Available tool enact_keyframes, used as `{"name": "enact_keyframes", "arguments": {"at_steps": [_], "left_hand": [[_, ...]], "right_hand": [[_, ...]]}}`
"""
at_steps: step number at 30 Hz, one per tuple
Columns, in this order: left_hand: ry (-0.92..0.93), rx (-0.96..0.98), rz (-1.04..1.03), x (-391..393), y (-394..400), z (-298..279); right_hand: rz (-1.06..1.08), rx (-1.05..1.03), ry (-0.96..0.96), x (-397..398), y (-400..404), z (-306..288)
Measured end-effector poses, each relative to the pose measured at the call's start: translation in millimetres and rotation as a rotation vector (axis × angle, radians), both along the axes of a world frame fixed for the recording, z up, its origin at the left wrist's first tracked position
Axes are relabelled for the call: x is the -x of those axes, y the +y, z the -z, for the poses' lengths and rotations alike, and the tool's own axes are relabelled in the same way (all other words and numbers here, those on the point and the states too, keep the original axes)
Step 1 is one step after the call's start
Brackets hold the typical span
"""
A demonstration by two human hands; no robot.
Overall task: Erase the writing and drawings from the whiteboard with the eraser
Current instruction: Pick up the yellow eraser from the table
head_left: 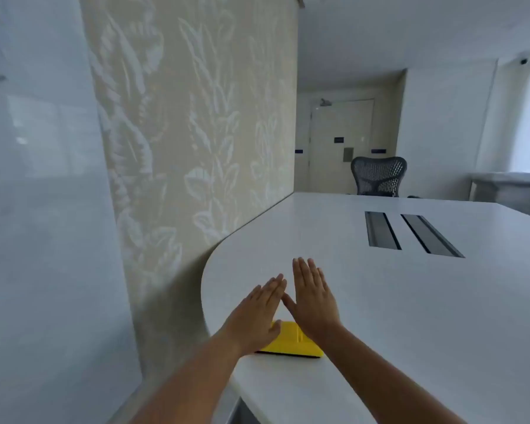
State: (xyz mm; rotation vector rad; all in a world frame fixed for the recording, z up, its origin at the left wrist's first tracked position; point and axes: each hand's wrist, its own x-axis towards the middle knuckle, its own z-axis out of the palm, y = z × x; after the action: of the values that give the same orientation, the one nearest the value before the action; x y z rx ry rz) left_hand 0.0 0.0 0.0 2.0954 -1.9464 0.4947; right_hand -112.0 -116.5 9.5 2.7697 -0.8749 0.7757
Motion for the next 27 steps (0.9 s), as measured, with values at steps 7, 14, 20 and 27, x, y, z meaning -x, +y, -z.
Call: {"name": "enact_keyframes", "arguments": {"at_steps": [7, 14, 20, 27], "left_hand": [[0.397, -0.202, -0.113, 5.3, -13.5, 15.8], [0.272, 0.117, -0.079, 14.6, -4.7, 37.6], [0.098, 0.122, -0.044, 1.7, -4.3, 46.4], [-0.024, 0.113, -0.029, -4.1, 6.8, 39.6]], "right_hand": [[-0.080, -0.290, 0.095, 1.4, -1.7, 31.8], [-0.283, -0.271, 0.046, 9.4, 10.2, 40.6], [-0.350, -0.152, 0.029, 13.7, 10.8, 44.9], [-0.374, 0.015, 0.001, 8.9, 25.2, 35.7]]}}
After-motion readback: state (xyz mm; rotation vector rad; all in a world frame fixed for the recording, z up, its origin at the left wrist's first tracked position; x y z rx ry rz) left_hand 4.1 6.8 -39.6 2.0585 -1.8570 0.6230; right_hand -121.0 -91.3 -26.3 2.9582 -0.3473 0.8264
